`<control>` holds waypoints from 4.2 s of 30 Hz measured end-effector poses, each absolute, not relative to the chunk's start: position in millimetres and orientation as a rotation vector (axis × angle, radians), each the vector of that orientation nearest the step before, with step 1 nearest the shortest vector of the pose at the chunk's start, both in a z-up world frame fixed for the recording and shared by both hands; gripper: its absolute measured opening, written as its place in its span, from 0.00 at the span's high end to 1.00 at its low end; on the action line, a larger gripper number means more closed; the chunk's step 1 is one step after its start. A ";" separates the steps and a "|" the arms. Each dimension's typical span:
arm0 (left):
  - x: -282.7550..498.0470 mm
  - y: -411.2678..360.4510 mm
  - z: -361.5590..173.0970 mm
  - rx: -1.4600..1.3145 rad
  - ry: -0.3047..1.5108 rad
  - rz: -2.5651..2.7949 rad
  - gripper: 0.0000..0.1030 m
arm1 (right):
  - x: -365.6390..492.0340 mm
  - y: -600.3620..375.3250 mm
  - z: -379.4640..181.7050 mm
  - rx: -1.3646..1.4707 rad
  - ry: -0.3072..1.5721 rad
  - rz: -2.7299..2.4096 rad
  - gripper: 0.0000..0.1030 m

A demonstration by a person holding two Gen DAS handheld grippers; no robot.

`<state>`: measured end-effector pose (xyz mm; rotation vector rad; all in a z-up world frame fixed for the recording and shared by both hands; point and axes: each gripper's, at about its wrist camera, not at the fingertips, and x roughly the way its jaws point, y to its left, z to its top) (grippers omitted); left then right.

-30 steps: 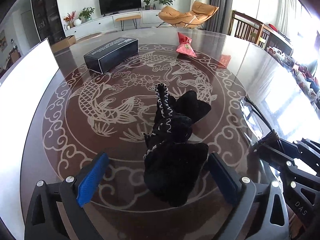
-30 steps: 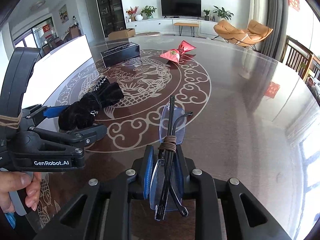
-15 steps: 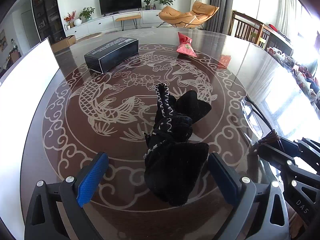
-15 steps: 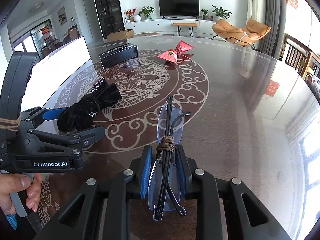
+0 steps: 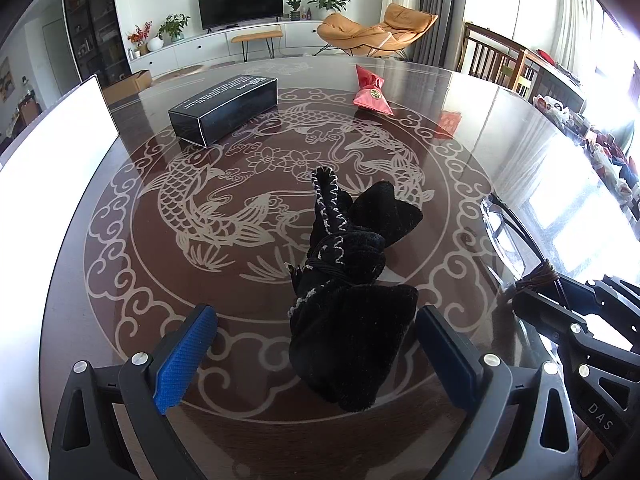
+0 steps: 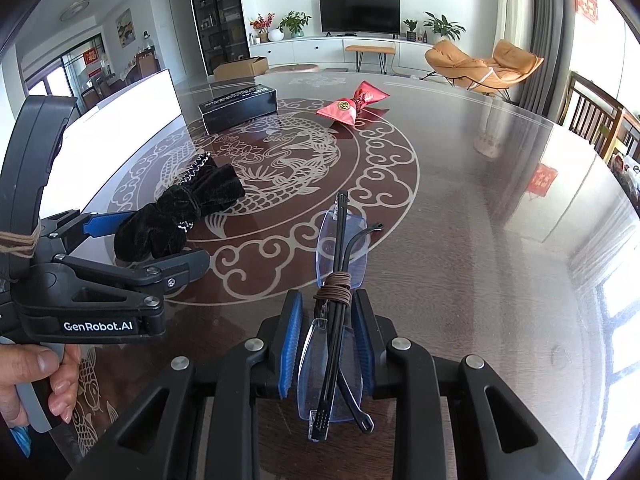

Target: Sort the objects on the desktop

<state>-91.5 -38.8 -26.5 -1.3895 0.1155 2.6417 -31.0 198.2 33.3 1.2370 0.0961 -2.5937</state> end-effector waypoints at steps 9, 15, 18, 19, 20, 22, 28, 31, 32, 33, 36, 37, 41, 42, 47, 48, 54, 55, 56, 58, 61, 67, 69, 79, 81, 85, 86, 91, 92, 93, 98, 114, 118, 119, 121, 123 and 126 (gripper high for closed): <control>-90.8 -39.5 -25.7 -1.391 0.118 2.643 0.02 | -30.9 198.2 33.4 1.237 0.096 -2.594 0.74; -90.9 -39.4 -25.6 -1.391 0.116 2.643 0.02 | -30.9 198.2 33.4 1.237 0.096 -2.594 0.74; -90.8 -38.7 -25.5 -1.391 0.115 2.644 0.02 | -30.9 198.2 33.4 1.237 0.096 -2.594 0.74; -90.9 -38.7 -25.5 -1.391 0.115 2.644 0.02 | -30.9 198.2 33.3 1.237 0.096 -2.594 0.74; -90.7 -38.7 -25.5 -1.391 0.115 2.644 0.02 | -30.9 198.3 33.3 1.237 0.096 -2.594 0.74; -90.8 -38.7 -25.5 -1.391 0.116 2.644 0.02 | -31.0 198.4 33.2 1.237 0.095 -2.594 0.74; -90.8 -38.7 -25.5 -1.392 0.116 2.645 0.02 | -30.9 198.4 33.3 1.237 0.095 -2.594 0.74; -90.9 -38.6 -25.5 -1.392 0.116 2.645 0.02 | -30.9 198.3 33.2 1.237 0.095 -2.594 0.74; -90.9 -38.6 -25.5 -1.392 0.116 2.645 0.02 | -30.9 198.3 33.2 1.237 0.096 -2.594 0.74; -90.9 -38.6 -25.5 -1.392 0.115 2.645 0.02 | -30.9 198.3 33.3 1.237 0.096 -2.594 0.74; -90.8 -38.7 -25.4 -1.391 0.114 2.645 0.02 | -30.9 198.4 33.2 1.237 0.095 -2.594 0.74; -90.7 -38.7 -25.5 -1.391 0.114 2.645 0.02 | -30.9 198.4 33.3 1.237 0.095 -2.594 0.73; -90.8 -38.6 -25.4 -1.392 0.115 2.645 0.02 | -30.9 198.5 33.3 1.237 0.096 -2.594 0.74; -90.7 -38.6 -25.4 -1.392 0.115 2.645 0.02 | -30.9 198.5 33.3 1.237 0.095 -2.594 0.74; -90.8 -38.6 -25.4 -1.392 0.115 2.646 0.02 | -30.9 198.5 33.2 1.237 0.095 -2.594 0.74; -90.8 -38.7 -25.4 -1.392 0.116 2.646 0.02 | -30.9 198.5 33.3 1.237 0.095 -2.594 0.73; -90.6 -38.8 -25.4 -1.391 0.114 2.646 0.02 | -30.9 198.6 33.2 1.237 0.095 -2.594 0.73; -90.8 -38.6 -25.4 -1.391 0.114 2.646 0.02 | -30.9 198.5 33.2 1.237 0.095 -2.594 0.73; -90.8 -38.6 -25.4 -1.391 0.114 2.646 0.02 | -30.9 198.6 33.2 1.237 0.095 -2.594 0.73; -90.6 -38.7 -25.4 -1.391 0.113 2.647 0.02 | -30.9 198.6 33.1 1.237 0.095 -2.594 0.73; -89.8 -37.7 -24.7 -1.390 0.107 2.647 0.02 | -30.9 198.6 33.1 1.237 0.095 -2.594 0.73; -89.2 -37.4 -24.4 -1.390 0.107 2.648 0.02 | -30.9 198.6 33.1 1.237 0.095 -2.594 0.73; -89.2 -37.5 -24.4 -1.390 0.106 2.648 0.02 | -31.0 198.7 33.0 1.237 0.095 -2.594 0.73; -88.8 -36.8 -24.2 -1.392 0.108 2.649 0.02 | -31.0 198.7 33.0 1.237 0.096 -2.594 0.73; -88.8 -36.7 -24.2 -1.392 0.108 2.649 0.02 | -30.9 198.8 33.1 1.237 0.095 -2.594 0.73; -88.8 -36.7 -24.1 -1.392 0.108 2.650 0.02 | -31.0 198.8 33.0 1.237 0.095 -2.594 0.73; -88.8 -36.7 -24.1 -1.392 0.108 2.650 0.02 | -31.0 198.8 33.1 1.237 0.095 -2.594 0.73; -88.7 -36.6 -24.1 -1.392 0.106 2.650 0.02 | -31.0 198.9 33.0 1.237 0.094 -2.595 0.73; -88.7 -36.6 -24.1 -1.392 0.106 2.650 0.02 | -31.0 198.9 32.9 1.237 0.094 -2.595 0.73; -89.3 -37.0 -24.4 -1.391 0.105 2.650 0.02 | -31.0 198.8 33.0 1.237 0.093 -2.595 0.73; -89.7 -36.0 -24.9 -1.391 0.103 2.651 0.02 | -31.0 198.9 33.0 1.237 0.093 -2.595 0.73; -91.6 -35.8 -24.0 -1.387 0.087 2.653 0.02 | -30.0 199.5 33.0 1.238 0.084 -2.597 0.73; -91.1 -36.3 -24.1 -1.383 0.078 2.652 0.02 | -29.9 198.8 32.9 1.238 0.087 -2.598 0.73; -91.0 -36.3 -24.1 -1.383 0.077 2.652 0.02 | -29.9 199.4 33.0 1.238 0.085 -2.597 0.73; -91.0 -36.0 -24.0 -1.383 0.076 2.652 0.02 | -29.9 199.1 32.9 1.238 0.084 -2.598 0.73; -90.9 -36.1 -23.8 -1.379 0.065 2.651 0.02 | -29.9 199.4 33.0 1.238 0.084 -2.597 0.73; -90.4 -40.3 -22.0 -1.365 0.024 2.639 0.02 | -29.9 200.1 33.0 1.239 0.079 -2.605 0.73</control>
